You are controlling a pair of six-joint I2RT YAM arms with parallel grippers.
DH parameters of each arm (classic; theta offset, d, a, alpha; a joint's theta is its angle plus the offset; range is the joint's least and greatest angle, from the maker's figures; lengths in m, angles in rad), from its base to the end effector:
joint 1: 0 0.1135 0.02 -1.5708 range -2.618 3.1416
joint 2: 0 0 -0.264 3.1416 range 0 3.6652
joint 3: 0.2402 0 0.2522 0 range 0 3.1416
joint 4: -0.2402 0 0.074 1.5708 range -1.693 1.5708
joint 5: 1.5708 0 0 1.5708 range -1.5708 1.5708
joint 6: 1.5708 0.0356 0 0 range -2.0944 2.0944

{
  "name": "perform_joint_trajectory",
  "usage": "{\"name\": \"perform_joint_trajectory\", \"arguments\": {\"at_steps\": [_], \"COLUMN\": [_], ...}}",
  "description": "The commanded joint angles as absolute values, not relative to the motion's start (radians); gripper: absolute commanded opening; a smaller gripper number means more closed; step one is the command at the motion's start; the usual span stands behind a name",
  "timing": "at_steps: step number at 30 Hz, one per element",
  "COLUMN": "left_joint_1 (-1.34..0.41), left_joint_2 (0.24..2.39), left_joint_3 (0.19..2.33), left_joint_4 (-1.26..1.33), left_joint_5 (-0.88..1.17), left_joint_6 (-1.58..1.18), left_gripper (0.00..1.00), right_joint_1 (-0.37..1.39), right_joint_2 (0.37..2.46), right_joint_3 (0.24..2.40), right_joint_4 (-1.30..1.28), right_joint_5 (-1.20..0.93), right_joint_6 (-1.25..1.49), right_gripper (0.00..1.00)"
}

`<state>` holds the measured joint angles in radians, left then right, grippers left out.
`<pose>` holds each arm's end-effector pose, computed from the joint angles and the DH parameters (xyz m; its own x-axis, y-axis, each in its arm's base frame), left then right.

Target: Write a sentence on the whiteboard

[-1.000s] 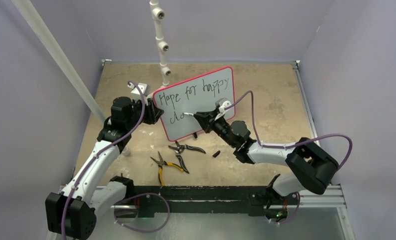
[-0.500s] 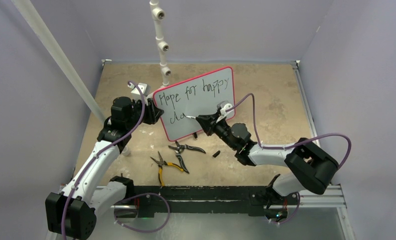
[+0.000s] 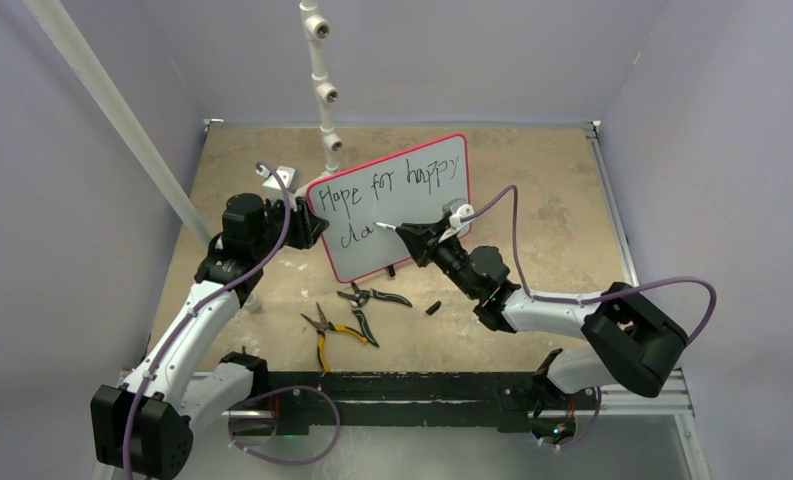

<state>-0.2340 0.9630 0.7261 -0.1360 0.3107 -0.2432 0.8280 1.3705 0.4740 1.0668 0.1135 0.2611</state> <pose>0.2133 -0.0620 0.2917 -0.4638 -0.1251 -0.8771 0.3977 0.8552 -0.3324 0.1890 0.1999 0.2369 -0.0587 0.3153 -0.9472 -0.6637 0.6964 0.2730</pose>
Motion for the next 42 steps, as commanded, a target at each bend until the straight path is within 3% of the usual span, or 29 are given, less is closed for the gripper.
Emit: {"name": "perform_joint_trajectory", "arguments": {"at_steps": [1,42], "left_joint_1": [-0.232,-0.232], "left_joint_2": [0.96,0.959], "left_joint_3": [0.736,0.736], "left_joint_4": [-0.108,-0.105], "left_joint_5": [0.328,0.337], "left_joint_6": [-0.235,-0.237], "left_gripper": [0.28,0.28], "right_joint_1": [0.822,0.809], "right_joint_2": [1.388,1.343], "right_joint_3": [0.501,0.484], "right_joint_4": [1.088,1.053], "right_joint_5": [0.115,0.174], "right_joint_6": [0.247,0.288], "right_gripper": [0.0,0.0]}}
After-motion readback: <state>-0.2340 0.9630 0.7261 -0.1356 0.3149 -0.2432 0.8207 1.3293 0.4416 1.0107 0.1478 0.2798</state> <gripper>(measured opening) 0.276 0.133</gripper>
